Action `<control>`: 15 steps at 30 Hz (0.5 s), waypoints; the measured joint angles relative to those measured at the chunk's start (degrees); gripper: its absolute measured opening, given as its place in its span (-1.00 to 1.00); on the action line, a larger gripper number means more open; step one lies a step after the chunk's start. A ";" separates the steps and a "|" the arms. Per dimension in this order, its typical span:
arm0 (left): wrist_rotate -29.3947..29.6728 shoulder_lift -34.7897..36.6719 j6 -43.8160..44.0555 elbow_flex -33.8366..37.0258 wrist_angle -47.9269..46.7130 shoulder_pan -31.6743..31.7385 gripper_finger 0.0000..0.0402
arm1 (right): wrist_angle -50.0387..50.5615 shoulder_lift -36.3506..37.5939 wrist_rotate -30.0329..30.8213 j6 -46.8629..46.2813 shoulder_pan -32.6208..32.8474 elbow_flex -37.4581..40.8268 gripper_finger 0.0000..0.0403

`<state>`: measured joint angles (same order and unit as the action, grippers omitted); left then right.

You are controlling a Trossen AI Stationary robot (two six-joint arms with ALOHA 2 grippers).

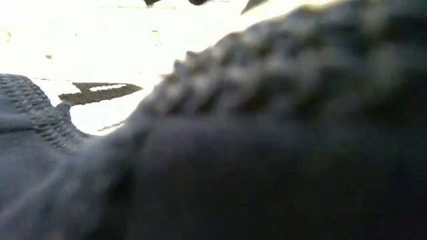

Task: Sort clothes
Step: Put the black underwear into the left white laundry organizer

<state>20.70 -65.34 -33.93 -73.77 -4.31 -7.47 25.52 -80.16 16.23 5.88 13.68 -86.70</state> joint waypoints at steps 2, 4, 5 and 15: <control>2.69 0.58 -0.12 0.00 -2.68 1.49 -1.00 | 1.66 0.00 1.14 -1.46 0.04 0.00 -0.14; 4.00 1.31 -0.06 0.01 -4.09 3.09 -1.00 | 4.19 0.00 2.38 -3.56 0.04 0.00 -0.05; 4.47 1.87 -0.06 0.01 -4.53 3.98 -1.00 | 5.46 0.00 3.12 -4.56 0.04 0.00 -0.01; 5.19 4.19 1.09 -0.08 -9.72 13.57 -1.00 | 8.48 0.00 5.42 -9.10 1.14 0.00 0.03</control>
<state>25.89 -61.15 -32.84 -73.84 -14.03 6.10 34.00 -80.16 21.65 -3.22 14.82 -86.70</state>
